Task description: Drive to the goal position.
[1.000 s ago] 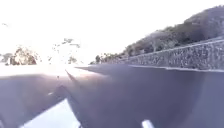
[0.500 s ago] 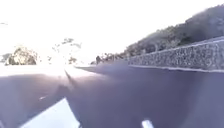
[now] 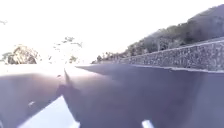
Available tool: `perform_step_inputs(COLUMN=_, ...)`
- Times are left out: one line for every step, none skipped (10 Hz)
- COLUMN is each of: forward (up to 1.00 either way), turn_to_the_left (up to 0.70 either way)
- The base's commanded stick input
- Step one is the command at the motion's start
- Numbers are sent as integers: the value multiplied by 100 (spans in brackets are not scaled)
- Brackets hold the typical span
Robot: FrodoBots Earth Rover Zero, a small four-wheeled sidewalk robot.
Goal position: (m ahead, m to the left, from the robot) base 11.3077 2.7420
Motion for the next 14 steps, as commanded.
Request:
perform_step_inputs(forward=70, turn_to_the_left=0)
perform_step_inputs(forward=70, turn_to_the_left=0)
perform_step_inputs(forward=70, turn_to_the_left=0)
perform_step_inputs(forward=70, turn_to_the_left=0)
perform_step_inputs(forward=70, turn_to_the_left=0)
perform_step_inputs(forward=70, turn_to_the_left=-5)
perform_step_inputs(forward=70, turn_to_the_left=-18)
perform_step_inputs(forward=70, turn_to_the_left=-31)
perform_step_inputs(forward=70, turn_to_the_left=-35)
perform_step_inputs(forward=70, turn_to_the_left=-35)
perform_step_inputs(forward=70, turn_to_the_left=-35)
perform_step_inputs(forward=70, turn_to_the_left=-35)
perform_step_inputs(forward=70, turn_to_the_left=-35)
perform_step_inputs(forward=70, turn_to_the_left=-22)
